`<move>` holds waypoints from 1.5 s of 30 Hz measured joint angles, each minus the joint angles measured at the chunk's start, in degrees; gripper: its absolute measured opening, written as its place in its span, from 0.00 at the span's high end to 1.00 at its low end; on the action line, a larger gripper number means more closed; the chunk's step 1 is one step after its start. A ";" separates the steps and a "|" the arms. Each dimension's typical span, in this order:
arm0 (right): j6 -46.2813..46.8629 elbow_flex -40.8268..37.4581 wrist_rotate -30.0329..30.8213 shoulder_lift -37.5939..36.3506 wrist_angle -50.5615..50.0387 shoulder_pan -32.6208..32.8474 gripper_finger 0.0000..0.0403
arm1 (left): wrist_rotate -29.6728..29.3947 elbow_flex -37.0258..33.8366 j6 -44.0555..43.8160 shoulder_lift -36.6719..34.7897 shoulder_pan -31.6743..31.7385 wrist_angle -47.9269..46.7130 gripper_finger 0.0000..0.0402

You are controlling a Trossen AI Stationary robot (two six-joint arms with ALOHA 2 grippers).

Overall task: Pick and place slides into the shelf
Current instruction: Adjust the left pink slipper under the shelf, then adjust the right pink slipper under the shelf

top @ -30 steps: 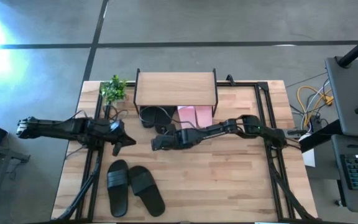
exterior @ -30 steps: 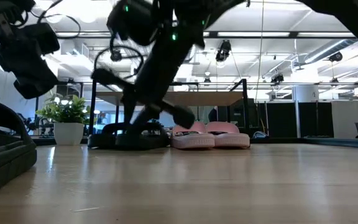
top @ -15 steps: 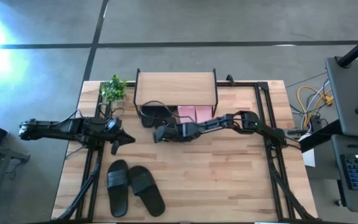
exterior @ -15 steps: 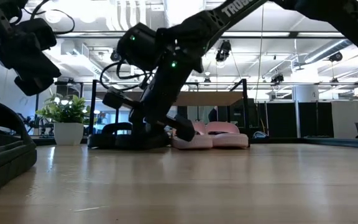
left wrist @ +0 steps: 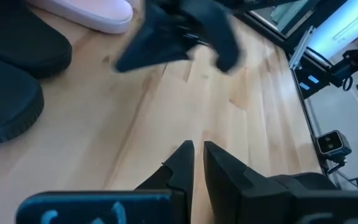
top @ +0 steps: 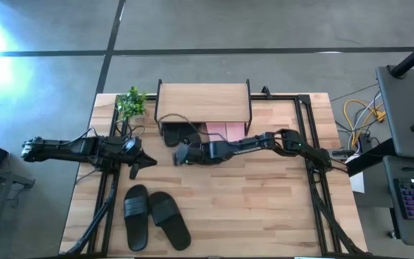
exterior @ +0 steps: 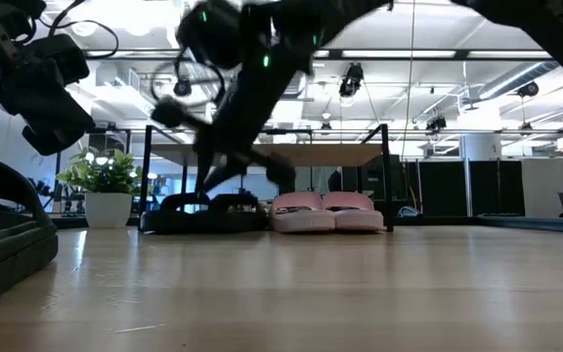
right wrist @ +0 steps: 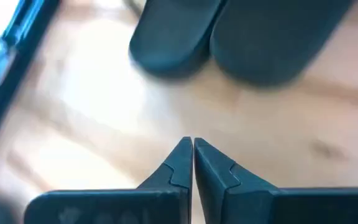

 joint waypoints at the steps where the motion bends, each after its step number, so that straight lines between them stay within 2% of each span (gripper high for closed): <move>1: 0.17 1.28 -0.13 -0.18 -3.43 0.78 0.98 | -0.01 -0.03 0.33 0.04 0.00 0.12 0.95; 3: 1.22 4.15 -0.37 -0.27 -13.21 2.26 0.98 | -0.38 -0.29 0.38 -0.03 0.00 0.13 0.95; 6: 8.15 7.39 -0.38 -0.39 -31.07 4.25 0.98 | -0.90 -0.59 0.03 0.46 0.00 0.00 0.95; 9: 13.78 6.90 -0.88 -0.72 -39.87 6.19 0.98 | -1.01 -0.61 -0.02 1.71 0.00 0.01 0.95; 14: 15.24 3.73 -1.86 -1.10 -38.98 7.48 0.98 | -1.99 -0.63 0.40 4.06 0.00 0.42 0.95; 20: 16.37 -2.25 0.52 -0.42 -37.74 3.56 0.98 | -1.97 -0.63 0.40 5.58 0.00 0.43 0.95; 25: 9.98 -4.50 1.26 -0.56 -32.31 -0.34 0.98 | -1.95 -0.63 0.36 5.47 0.00 0.45 0.95; 31: 3.50 -3.28 4.04 -0.46 -23.84 -3.34 0.98 | -1.95 -0.59 0.38 5.42 0.00 0.45 0.95; 36: 1.43 -2.70 4.77 -0.46 -24.17 -4.08 0.98 | -1.92 -0.57 0.40 5.49 -0.02 0.47 0.95; 38: 0.57 -2.72 3.51 -0.77 -24.05 -3.95 0.98 | -1.92 -0.55 0.40 5.50 -0.02 0.48 0.95; 45: -6.09 -2.72 -7.67 -4.91 -26.02 0.56 0.98 | -1.91 -0.53 0.42 5.53 -0.02 0.48 0.95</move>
